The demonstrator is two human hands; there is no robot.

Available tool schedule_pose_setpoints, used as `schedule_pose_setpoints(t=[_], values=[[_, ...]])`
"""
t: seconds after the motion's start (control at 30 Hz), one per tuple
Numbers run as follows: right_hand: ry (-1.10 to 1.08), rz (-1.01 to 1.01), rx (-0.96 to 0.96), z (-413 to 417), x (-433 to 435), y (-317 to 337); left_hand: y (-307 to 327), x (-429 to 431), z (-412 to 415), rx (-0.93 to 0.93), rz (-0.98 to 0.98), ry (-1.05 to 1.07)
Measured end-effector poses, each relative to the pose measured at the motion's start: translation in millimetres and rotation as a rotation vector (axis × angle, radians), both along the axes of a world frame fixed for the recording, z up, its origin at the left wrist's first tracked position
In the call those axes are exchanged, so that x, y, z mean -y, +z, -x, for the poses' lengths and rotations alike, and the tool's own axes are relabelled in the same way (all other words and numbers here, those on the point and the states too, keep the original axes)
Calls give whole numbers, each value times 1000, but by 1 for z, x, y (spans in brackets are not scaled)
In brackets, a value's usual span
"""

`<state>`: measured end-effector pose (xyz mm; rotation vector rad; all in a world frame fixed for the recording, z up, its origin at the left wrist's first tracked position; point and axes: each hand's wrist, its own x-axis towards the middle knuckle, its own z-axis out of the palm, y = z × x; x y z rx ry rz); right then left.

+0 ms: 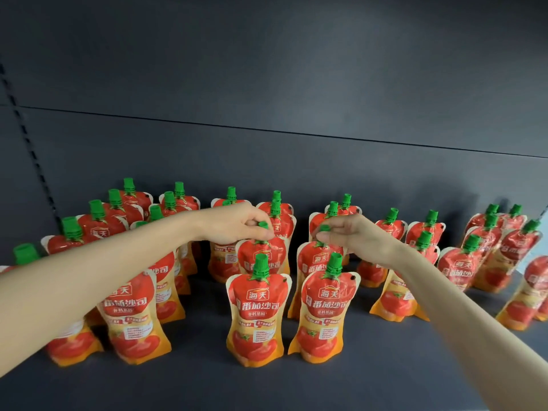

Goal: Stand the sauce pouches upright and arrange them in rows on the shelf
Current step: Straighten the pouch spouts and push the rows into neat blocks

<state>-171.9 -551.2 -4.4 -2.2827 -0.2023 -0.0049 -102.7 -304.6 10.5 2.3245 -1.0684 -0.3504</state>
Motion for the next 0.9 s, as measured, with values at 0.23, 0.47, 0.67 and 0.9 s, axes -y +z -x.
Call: schedule_pose_setpoints(t=[0.23, 0.47, 0.67, 0.9], values=[[44, -38, -19, -34, -37, -4, 5, -35, -18, -22, -44, 109], [80, -126, -36, -49, -49, -5, 5, -43, -23, -35, -48, 130], [85, -157, -41, -53, -55, -7, 6, -43, -25, 4, -73, 135], [69, -124, -53, -59, -56, -8, 4, -48, -30, -8, -77, 120]])
